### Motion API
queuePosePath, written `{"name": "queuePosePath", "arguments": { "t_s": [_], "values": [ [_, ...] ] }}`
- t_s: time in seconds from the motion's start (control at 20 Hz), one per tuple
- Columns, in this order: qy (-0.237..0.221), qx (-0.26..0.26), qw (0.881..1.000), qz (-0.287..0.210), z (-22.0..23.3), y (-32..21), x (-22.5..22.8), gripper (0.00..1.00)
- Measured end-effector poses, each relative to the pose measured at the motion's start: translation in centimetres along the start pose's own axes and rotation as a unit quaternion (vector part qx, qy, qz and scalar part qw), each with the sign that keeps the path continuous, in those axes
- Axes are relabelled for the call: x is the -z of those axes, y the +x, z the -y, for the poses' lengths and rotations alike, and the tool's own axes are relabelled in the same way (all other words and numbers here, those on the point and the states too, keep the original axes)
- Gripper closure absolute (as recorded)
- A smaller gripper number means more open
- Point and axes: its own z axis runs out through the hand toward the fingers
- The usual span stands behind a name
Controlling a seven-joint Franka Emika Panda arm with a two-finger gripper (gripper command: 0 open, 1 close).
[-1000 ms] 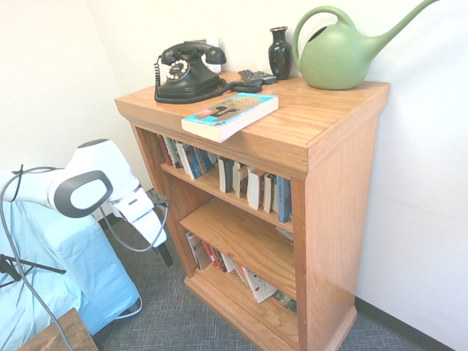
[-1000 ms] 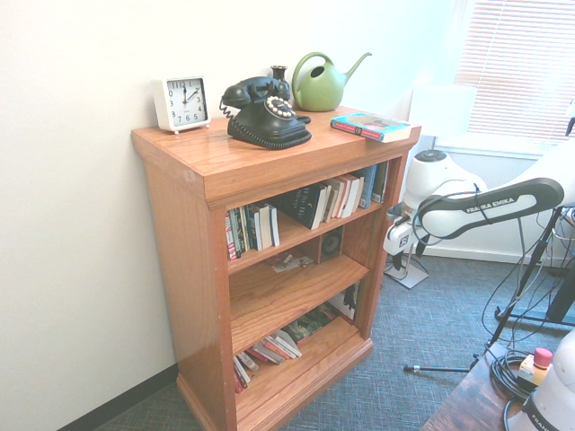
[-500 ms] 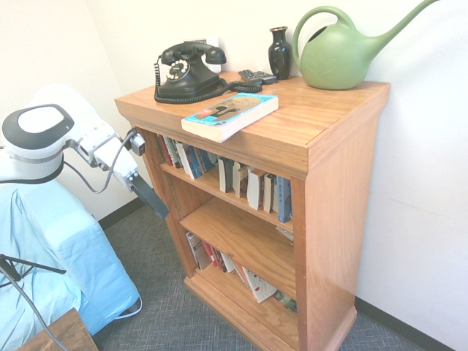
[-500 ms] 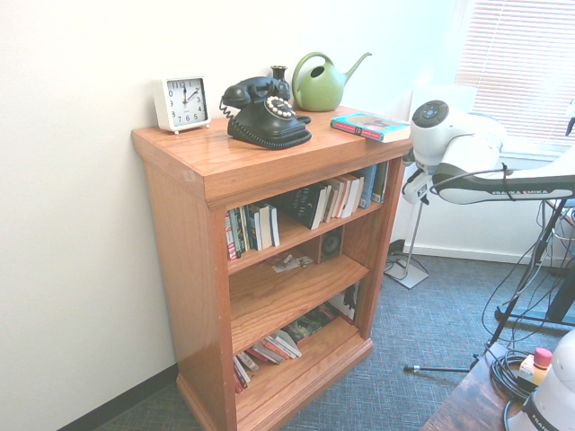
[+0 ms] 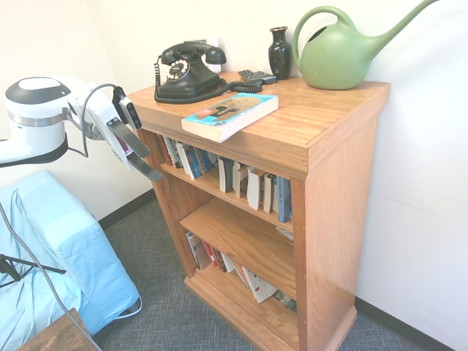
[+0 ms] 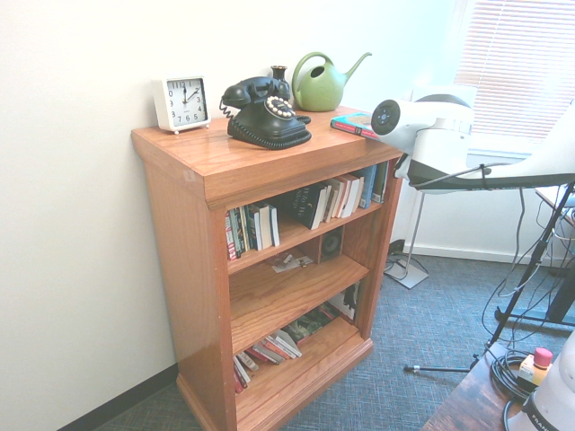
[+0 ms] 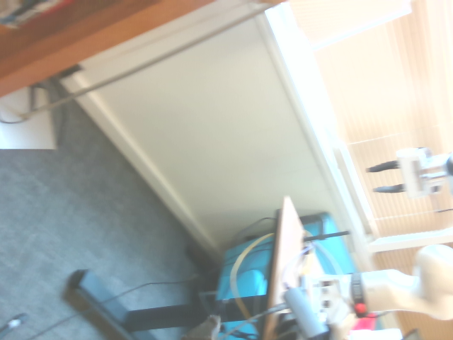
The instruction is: Organize the shelf
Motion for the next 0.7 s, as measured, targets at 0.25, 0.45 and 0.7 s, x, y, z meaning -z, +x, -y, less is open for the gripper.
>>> {"name": "queuePosePath", "arguments": {
  "t_s": [0.25, 0.45, 0.7],
  "values": [
    [-0.049, 0.042, 0.998, -0.018, 0.7, 2.2, 0.4, 0.00],
    [-0.079, 0.081, 0.993, -0.020, 2.5, 2.5, 0.5, 0.00],
    [-0.091, 0.102, 0.990, -0.025, 5.6, 2.6, 0.6, 0.00]
  ]
}}
